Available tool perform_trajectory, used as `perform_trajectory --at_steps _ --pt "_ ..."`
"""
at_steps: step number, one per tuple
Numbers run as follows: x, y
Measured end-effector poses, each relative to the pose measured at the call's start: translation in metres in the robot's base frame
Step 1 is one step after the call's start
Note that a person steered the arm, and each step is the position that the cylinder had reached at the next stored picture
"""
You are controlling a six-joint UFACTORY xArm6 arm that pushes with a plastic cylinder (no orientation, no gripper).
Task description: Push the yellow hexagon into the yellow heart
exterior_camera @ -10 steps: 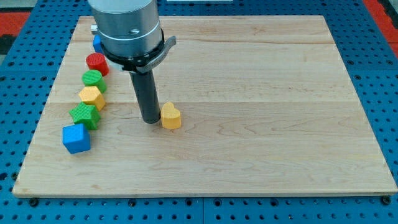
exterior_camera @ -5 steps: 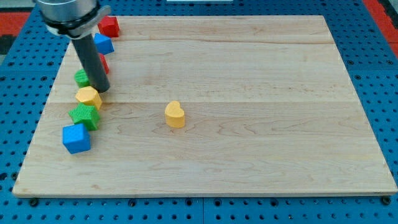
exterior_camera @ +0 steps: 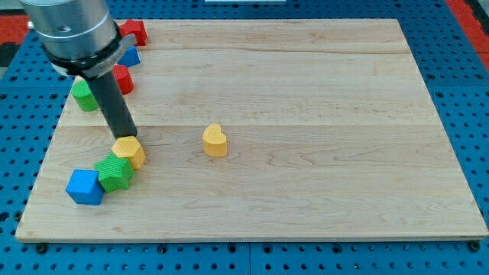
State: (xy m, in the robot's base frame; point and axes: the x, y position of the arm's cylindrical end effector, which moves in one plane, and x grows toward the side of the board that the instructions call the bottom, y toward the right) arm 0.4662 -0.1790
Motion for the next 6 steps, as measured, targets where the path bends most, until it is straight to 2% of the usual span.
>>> perform_trajectory --at_steps 1,2,4,5,6 --pt "0.024 -0.029" --pt "0.051 0.017" --pt "0.033 0.119" --pt "0.090 0.147" --pt "0.134 0.116"
